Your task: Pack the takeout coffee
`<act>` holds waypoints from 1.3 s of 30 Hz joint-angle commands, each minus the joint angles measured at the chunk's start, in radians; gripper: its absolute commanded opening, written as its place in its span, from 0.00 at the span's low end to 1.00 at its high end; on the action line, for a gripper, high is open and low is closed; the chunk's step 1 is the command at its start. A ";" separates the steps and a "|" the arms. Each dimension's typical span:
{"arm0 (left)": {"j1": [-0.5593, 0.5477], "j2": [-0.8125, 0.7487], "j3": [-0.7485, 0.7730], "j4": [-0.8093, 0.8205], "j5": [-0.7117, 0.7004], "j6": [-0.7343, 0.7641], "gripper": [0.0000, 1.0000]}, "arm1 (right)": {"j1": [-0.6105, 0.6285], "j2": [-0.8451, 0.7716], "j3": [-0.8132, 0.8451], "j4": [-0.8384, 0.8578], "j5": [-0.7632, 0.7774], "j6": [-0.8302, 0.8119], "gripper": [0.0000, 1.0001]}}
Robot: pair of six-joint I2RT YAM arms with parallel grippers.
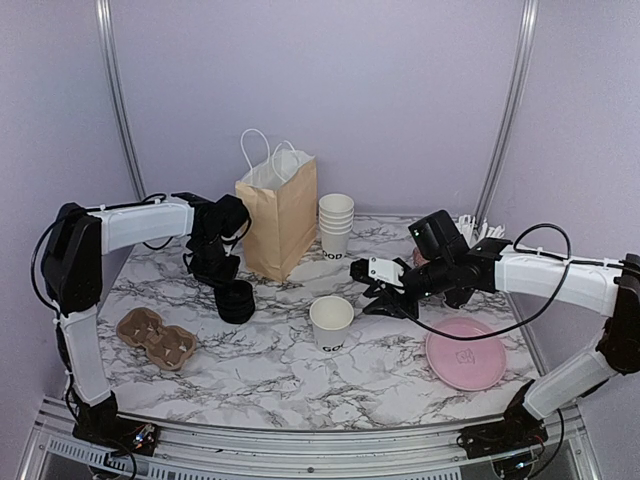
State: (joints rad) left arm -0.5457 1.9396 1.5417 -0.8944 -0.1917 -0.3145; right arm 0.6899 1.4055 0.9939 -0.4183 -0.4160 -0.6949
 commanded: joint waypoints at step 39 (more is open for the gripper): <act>-0.075 -0.635 -0.514 1.165 0.591 -0.462 0.00 | -0.005 0.243 0.546 0.271 -0.590 0.756 0.99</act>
State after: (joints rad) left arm -0.6086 1.3262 1.1389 -0.1608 0.3244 -0.5644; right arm 0.6655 1.6070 1.4956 -0.2810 -0.8875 -0.1295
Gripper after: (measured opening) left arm 0.033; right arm 0.986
